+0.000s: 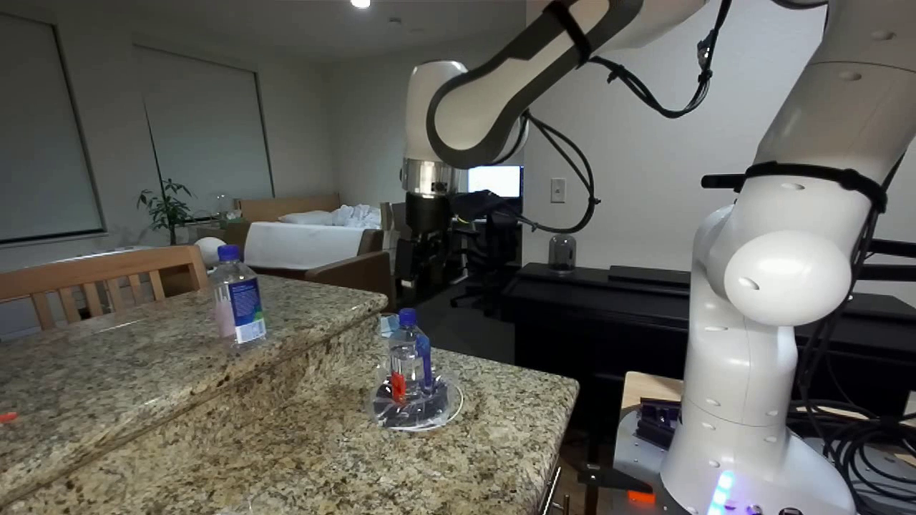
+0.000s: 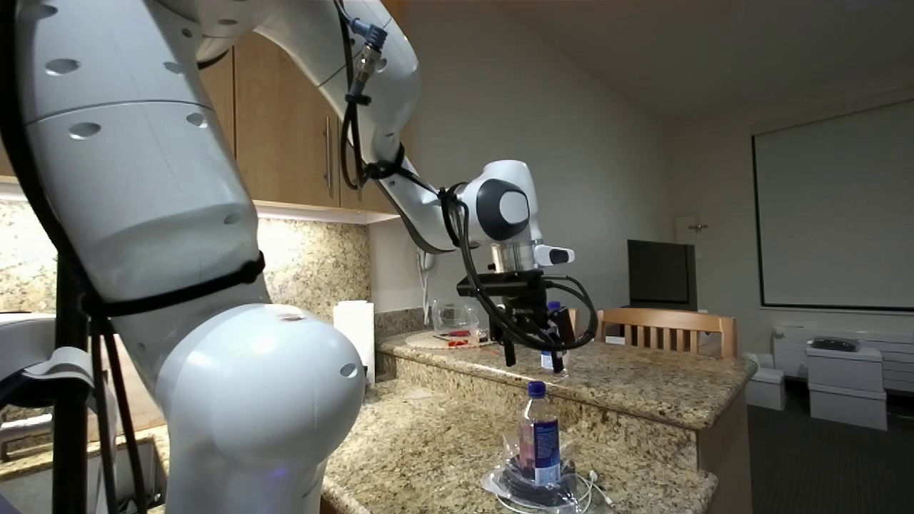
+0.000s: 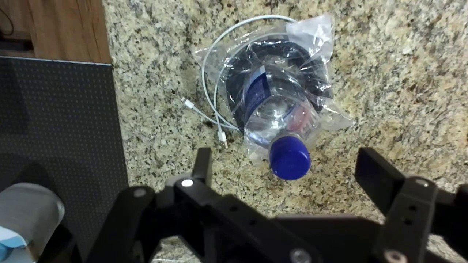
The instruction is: Move the water bottle on the bottom counter to the left then move the water bottle from the upper counter to the bottom counter.
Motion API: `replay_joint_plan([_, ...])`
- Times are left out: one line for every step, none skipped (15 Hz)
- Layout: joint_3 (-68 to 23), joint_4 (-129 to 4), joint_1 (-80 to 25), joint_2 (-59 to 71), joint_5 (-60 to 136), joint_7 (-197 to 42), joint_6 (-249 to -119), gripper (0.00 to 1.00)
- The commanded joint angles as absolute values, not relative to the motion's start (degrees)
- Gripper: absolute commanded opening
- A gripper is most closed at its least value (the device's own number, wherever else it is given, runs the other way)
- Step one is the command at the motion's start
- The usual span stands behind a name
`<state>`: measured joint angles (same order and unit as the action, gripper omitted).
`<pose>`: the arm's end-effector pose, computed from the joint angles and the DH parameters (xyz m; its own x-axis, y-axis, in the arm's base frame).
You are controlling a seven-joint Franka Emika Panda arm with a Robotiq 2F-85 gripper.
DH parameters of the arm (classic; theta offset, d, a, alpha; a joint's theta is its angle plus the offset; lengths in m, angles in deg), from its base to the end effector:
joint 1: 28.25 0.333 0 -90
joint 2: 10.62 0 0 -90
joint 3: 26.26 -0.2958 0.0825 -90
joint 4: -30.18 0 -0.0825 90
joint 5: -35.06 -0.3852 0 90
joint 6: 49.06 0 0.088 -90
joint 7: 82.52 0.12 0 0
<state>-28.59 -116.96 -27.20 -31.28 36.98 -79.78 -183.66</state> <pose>0.4350 0.0243 0.3697 0.9893 0.0336 0.1421 0.0289 -0.9990 0.0345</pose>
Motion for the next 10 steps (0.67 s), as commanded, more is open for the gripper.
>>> replay_joint_plan([-26.95,-114.90,-26.70,-25.59,34.19,-81.85,-186.52,1.00])
replay_joint_plan([-26.49,-114.53,-26.14,-24.50,32.60,-82.97,-187.13,1.00])
replay_joint_plan([-26.24,-114.11,-25.80,-23.57,31.09,-83.79,-187.52,1.00])
replay_joint_plan([-26.49,-113.64,-25.41,-22.66,30.07,-84.14,-188.32,1.00])
replay_joint_plan([-26.55,-113.27,-25.04,-21.86,28.94,-84.72,-188.94,1.00])
replay_joint_plan([-27.09,-112.58,-24.93,-20.91,29.06,-84.26,-189.22,1.00])
replay_joint_plan([-27.37,-112.21,-24.81,-20.23,29.21,-83.91,-189.51,1.00])
replay_joint_plan([-28.03,-111.59,-25.30,-19.38,31.70,-81.44,-189.44,0.84])
replay_joint_plan([-28.27,-111.13,-25.46,-18.77,32.73,-80.57,-189.26,0.73])
replay_joint_plan([-28.62,-110.49,-26.05,-18.10,34.92,-78.72,-188.27,0.67])
